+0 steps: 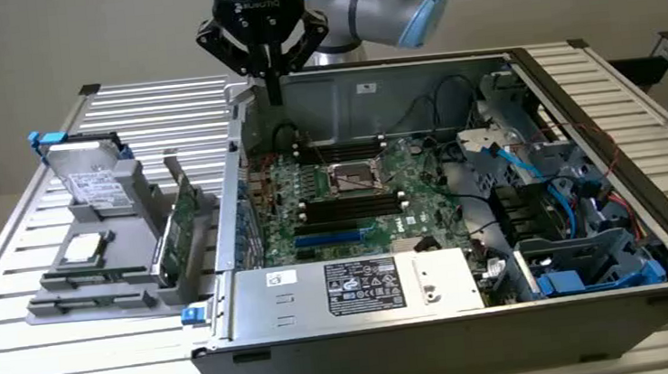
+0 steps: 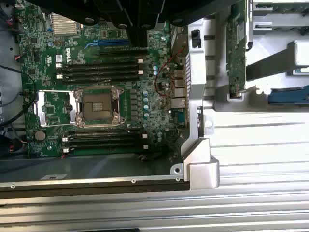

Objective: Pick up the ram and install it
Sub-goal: 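Reach for the ram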

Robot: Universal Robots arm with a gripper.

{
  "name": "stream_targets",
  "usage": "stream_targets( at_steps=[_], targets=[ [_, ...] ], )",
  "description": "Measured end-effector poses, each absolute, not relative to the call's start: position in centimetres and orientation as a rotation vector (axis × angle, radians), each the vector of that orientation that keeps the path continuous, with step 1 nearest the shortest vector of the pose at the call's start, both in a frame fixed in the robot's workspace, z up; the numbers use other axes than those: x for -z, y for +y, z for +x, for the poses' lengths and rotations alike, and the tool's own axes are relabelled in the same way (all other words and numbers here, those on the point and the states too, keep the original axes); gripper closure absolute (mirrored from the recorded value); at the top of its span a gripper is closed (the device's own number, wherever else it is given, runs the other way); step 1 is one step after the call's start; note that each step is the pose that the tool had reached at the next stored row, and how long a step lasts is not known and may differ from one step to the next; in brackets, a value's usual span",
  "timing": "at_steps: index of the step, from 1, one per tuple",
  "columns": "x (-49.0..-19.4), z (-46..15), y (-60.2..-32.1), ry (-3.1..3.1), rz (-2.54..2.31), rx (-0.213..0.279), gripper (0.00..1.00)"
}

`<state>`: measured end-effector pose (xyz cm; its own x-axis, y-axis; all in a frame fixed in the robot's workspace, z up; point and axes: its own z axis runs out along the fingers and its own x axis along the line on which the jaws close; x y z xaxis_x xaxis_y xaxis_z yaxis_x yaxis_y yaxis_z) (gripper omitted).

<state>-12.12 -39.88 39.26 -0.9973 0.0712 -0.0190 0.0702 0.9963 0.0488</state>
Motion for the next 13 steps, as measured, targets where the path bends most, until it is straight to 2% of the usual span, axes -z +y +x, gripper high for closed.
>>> stream_targets(
  at_steps=[13],
  targets=[
    [-39.23, -12.13, -39.91, 3.118, 0.112, -0.075, 0.89]
  ],
)
